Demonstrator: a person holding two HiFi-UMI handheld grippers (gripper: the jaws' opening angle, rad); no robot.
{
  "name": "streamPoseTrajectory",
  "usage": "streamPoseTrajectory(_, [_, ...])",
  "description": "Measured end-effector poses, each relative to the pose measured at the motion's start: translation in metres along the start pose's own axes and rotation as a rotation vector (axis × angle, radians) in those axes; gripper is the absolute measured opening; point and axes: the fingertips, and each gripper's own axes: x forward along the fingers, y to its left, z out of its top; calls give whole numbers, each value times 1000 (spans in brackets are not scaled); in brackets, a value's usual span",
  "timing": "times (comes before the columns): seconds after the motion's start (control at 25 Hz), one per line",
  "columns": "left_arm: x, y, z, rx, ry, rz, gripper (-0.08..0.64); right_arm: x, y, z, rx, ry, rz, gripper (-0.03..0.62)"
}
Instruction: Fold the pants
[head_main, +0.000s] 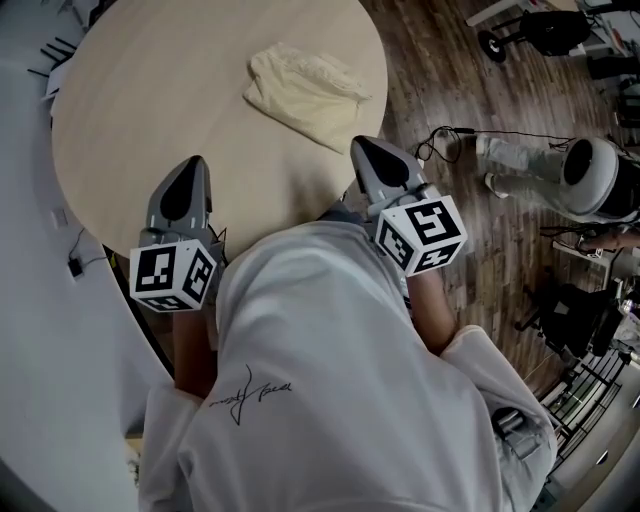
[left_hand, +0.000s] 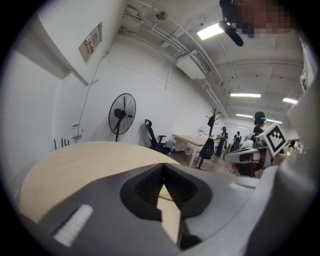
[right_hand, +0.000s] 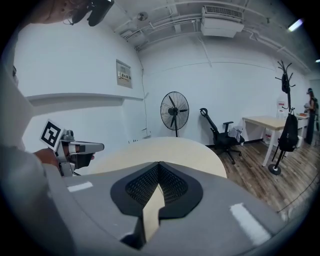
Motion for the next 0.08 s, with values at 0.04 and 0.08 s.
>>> streamPoseTrajectory(0.04, [0,2,1,-2,0,2,44,1,2,-1,-5,5,2,0])
streamPoseTrajectory(0.08, [-1,4,2,-5,0,5,46,1,4,-2,-11,9,4,0])
